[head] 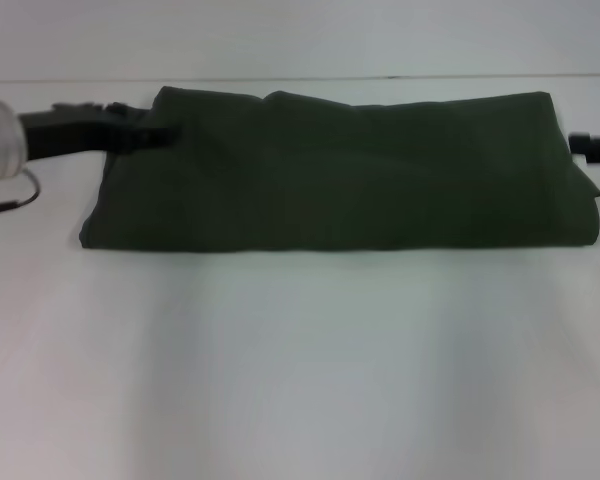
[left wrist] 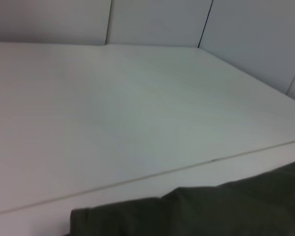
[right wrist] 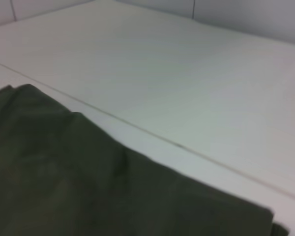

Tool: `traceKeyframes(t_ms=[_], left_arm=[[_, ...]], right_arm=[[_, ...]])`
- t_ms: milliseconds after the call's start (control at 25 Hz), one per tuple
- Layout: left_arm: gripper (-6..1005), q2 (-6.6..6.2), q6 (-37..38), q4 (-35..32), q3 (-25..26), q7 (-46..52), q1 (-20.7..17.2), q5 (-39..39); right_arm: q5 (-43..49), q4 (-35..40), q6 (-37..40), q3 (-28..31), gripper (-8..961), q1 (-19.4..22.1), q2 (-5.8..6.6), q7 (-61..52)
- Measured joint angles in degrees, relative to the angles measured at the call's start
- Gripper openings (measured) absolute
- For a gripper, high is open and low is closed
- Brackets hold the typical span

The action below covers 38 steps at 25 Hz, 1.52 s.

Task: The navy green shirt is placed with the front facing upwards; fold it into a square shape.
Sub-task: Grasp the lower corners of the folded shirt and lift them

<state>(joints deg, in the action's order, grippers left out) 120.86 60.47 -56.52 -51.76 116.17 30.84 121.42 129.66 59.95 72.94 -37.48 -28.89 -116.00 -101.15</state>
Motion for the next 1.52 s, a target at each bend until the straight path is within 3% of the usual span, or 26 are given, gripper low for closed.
traceKeyframes(t_ms=[360, 640, 840, 1120, 1520], left_arm=[[921, -2.74, 3.57, 1.05, 1.11, 2.32, -1.52, 5.86], [921, -2.87, 7.57, 0.54, 1.31, 3.74, -1.43, 13.76], [920, -2.41, 7.07, 0.52, 1.39, 4.28, -1.58, 18.07], [921, -0.79, 3.55, 0.96, 1.46, 4.74, -1.19, 24.06], [878, -0.02, -0.86, 4.75, 0.97, 4.88, 0.5, 25.28]], right_arm=[[3.02, 1.14, 8.45, 0.58, 915, 3.09, 0.43, -5.21], [4.63, 1.15, 16.08, 0.47, 916, 3.75, 0.13, -1.0], [4.03, 1.14, 20.21, 0.6, 916, 3.78, -0.92, 3.21], [2.85, 1.14, 22.02, 0.75, 916, 3.59, -1.82, 6.39], [0.09, 1.01, 22.75, 0.75, 915, 3.66, -1.92, 8.76]])
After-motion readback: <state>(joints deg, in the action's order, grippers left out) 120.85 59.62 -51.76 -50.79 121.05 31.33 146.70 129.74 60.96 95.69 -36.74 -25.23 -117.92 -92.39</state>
